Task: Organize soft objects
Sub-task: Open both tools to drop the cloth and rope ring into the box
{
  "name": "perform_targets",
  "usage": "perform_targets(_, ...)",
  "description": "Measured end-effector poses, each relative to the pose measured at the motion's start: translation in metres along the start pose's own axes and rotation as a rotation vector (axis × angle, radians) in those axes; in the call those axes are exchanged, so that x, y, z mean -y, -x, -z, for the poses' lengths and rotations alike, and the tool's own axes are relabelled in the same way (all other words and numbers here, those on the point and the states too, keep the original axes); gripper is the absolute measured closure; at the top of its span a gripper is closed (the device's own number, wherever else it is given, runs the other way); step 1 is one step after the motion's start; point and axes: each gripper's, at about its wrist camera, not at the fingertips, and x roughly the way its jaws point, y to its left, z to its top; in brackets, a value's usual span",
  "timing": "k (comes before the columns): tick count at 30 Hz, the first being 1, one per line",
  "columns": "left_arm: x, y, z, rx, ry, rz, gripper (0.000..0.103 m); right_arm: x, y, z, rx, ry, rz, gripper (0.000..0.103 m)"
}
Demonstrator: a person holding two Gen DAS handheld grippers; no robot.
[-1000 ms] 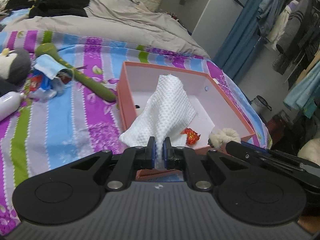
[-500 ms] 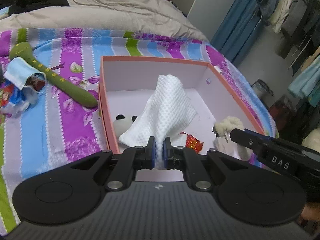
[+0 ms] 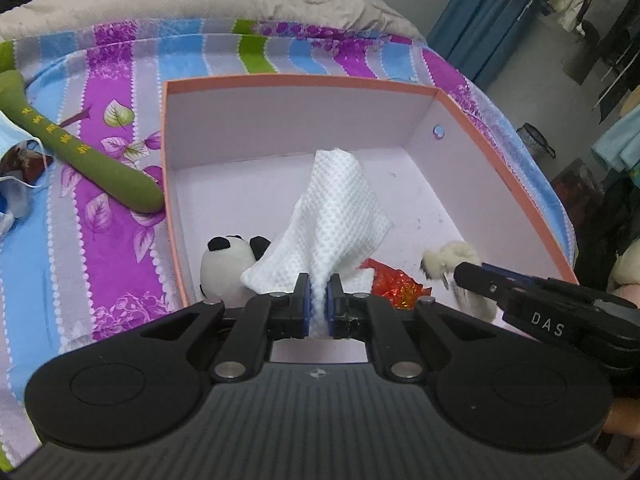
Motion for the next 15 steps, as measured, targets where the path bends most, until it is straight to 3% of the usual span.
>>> perform_targets(1,0.000,-0.002,-0.001,-0.002,0.001,-0.001,0.093,0.000,-0.003,0.000,-0.008,-0.001,0.004,0.075)
perform_targets(2,0.000,-0.003,-0.002,0.000,0.002,-0.008,0.092,0.001,-0.005,0.000,-0.013,0.002,0.011,0.067)
perform_targets(3,0.000,-0.003,-0.003,0.000,0.004,-0.014,0.088,0.002,-0.006,0.000,-0.017,0.005,0.016,0.058)
perform_targets(5,0.001,-0.003,-0.004,-0.002,-0.005,-0.021,0.078,0.004,-0.006,0.000,-0.012,-0.002,0.006,0.052)
perform_targets(7,0.002,0.000,-0.004,0.003,-0.015,-0.023,0.068,0.006,-0.004,0.000,-0.005,-0.026,-0.003,0.052)
perform_targets(15,0.011,0.028,0.003,0.046,-0.024,-0.016,0.068,0.003,0.018,0.006,0.017,-0.032,0.008,0.051)
